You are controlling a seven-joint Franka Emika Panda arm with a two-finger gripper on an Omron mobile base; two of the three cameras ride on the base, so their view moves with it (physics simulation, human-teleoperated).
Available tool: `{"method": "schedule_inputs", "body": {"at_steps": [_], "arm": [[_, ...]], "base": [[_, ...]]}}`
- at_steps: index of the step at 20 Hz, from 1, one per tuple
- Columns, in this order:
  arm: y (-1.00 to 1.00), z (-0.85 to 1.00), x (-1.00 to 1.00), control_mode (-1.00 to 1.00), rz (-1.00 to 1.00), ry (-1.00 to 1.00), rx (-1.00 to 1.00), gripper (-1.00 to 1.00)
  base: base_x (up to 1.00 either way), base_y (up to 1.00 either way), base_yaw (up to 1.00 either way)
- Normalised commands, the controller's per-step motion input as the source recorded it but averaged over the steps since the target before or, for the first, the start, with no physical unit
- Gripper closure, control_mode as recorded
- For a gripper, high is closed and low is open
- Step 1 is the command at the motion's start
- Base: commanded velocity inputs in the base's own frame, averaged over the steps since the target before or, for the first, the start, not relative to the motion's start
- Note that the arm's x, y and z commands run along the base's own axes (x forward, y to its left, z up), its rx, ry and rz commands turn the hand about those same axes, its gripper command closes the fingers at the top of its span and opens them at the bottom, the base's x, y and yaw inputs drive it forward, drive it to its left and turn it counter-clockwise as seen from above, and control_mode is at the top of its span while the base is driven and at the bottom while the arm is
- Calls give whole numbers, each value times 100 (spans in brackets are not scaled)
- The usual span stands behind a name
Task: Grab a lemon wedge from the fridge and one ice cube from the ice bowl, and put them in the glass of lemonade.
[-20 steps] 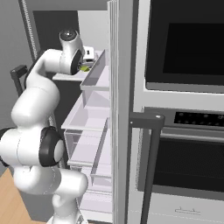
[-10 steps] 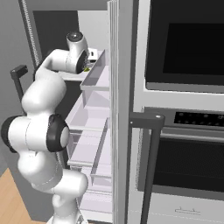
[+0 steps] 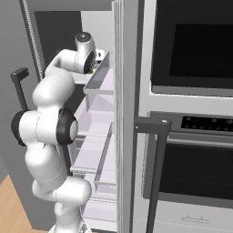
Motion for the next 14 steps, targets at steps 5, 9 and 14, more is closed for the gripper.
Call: {"method": "schedule_inputs", "body": {"at_steps": [5, 9, 14], "arm": [[21, -23, 15, -100, 2, 1, -5, 100], [36, -32, 0, -100, 4, 3, -8, 100], [2, -13, -1, -100, 1, 1, -1, 100]], "base": [[0, 0, 0], [0, 0, 0], [0, 0, 0]]}}
